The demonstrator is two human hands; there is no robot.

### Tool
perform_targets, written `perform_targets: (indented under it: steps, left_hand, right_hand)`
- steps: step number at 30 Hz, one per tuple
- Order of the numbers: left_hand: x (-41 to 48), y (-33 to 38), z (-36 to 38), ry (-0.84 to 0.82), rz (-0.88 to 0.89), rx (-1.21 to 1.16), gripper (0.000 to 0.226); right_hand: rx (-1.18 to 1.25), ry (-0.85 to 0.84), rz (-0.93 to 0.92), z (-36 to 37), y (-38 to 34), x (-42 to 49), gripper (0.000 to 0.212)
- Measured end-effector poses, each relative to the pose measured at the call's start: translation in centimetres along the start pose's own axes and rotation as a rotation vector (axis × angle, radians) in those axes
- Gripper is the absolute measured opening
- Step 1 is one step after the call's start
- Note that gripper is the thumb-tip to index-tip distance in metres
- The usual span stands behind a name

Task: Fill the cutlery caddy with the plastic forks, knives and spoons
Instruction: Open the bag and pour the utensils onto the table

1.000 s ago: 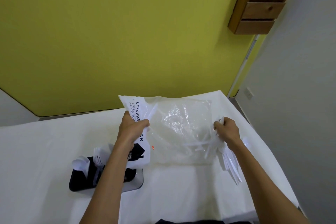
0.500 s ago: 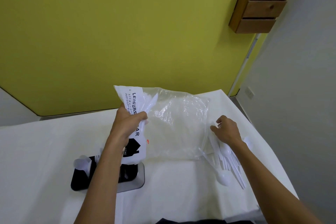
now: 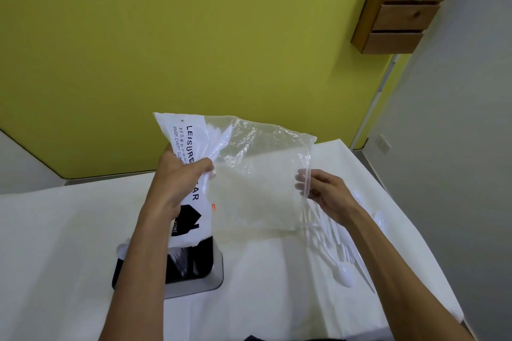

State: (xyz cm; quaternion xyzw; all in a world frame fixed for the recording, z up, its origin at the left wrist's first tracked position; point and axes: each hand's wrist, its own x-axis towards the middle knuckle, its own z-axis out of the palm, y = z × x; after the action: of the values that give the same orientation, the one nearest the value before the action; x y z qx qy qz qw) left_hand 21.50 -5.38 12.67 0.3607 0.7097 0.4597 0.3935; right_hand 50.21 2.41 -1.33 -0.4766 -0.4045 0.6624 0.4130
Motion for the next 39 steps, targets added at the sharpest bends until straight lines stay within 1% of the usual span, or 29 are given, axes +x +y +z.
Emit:
perform_targets:
  steps: [2,5,8,11,14,17,21,22,24,26,28,29,30,32,35,36,38,39]
  left_hand:
    - [-0.2,0.7,-0.6,0.025,0.032,0.015,0.032]
    - [-0.5,1.7,-1.0,0.016,0.096,0.038,0.032]
    - [-0.6,2.2,-1.0,-0.007,0.13,0.065,0.034]
    - [-0.5,2.0,-0.8,-0.01,0.108,0.014,0.031]
    - [0.0,0.9,0.4,-0.035,0.035,-0.082,0.031]
    - [0.5,-1.5,3.0,-0.151,-0.086,-0.209,0.025]
    - [1.1,-5.5,6.9,-0.279,-0.189,-0.275,0.034]
    - [1.0,-6.0,7.4,-0.319,-0.242,-0.3,0.036]
    - [0.8,-6.6,8.0,-0.371,-0.347,-0.319,0.049]
    - [0.7,-7.1,8.1,-0.384,-0.388,-0.32,0.059]
    - [0.5,-7.4,8.3,-0.357,-0.393,-0.339,0.058]
    - [0.5,-7.5,8.4,-0.339,-0.388,-0.333,0.057]
    - [0.4,-7.5,8.5,-0.327,-0.378,-0.324,0.055]
    - [0.5,-7.5,8.5,-0.329,-0.365,-0.305,0.053]
    - [0.5,-7.2,8.4,-0.36,-0.372,-0.344,0.047]
    - [0.5,-7.1,8.3,-0.369,-0.379,-0.371,0.043]
    - [0.6,-7.0,8.4,-0.389,-0.351,-0.388,0.033]
    - [0.7,-7.1,8.5,-0.395,-0.315,-0.368,0.028]
  right_hand:
    - [0.089,-0.114,0.087,0.3,-0.7,0.2,0.026]
    - [0.049,-0.251,0.222,1.1,-0.7,0.1,0.031]
    - [0.072,-0.294,0.273,2.0,-0.7,0.1,0.034]
    - [0.081,-0.307,0.28,2.6,-1.1,0.0,0.032]
    - [-0.01,-0.335,0.275,2.5,-1.4,0.3,0.027]
    - [-0.08,-0.449,0.276,2.1,-2.2,0.7,0.025]
    - [-0.117,-0.519,0.308,1.9,-2.4,0.6,0.03]
    - [-0.143,-0.52,0.335,1.9,-2.4,0.5,0.03]
    - [-0.217,-0.509,0.39,1.3,-2.3,0.2,0.028]
    - [-0.256,-0.501,0.467,0.4,-2.1,0.2,0.027]
    - [-0.129,-0.514,0.605,0.2,-1.7,-0.2,0.028]
    - [-0.087,-0.501,0.638,0.2,-1.5,-0.2,0.028]
    - [-0.125,-0.46,0.617,0.3,-1.2,-0.4,0.025]
    - [-0.279,-0.435,0.542,1.4,-1.4,-1.4,0.023]
    - [-0.439,-0.406,0.347,2.6,-1.0,-1.9,0.029]
    - [-0.429,-0.396,0.29,3.0,-0.6,-2.1,0.033]
    - [-0.355,-0.348,0.255,3.4,0.4,-1.8,0.058]
    - [-0.305,-0.342,0.247,3.6,0.7,-1.9,0.059]
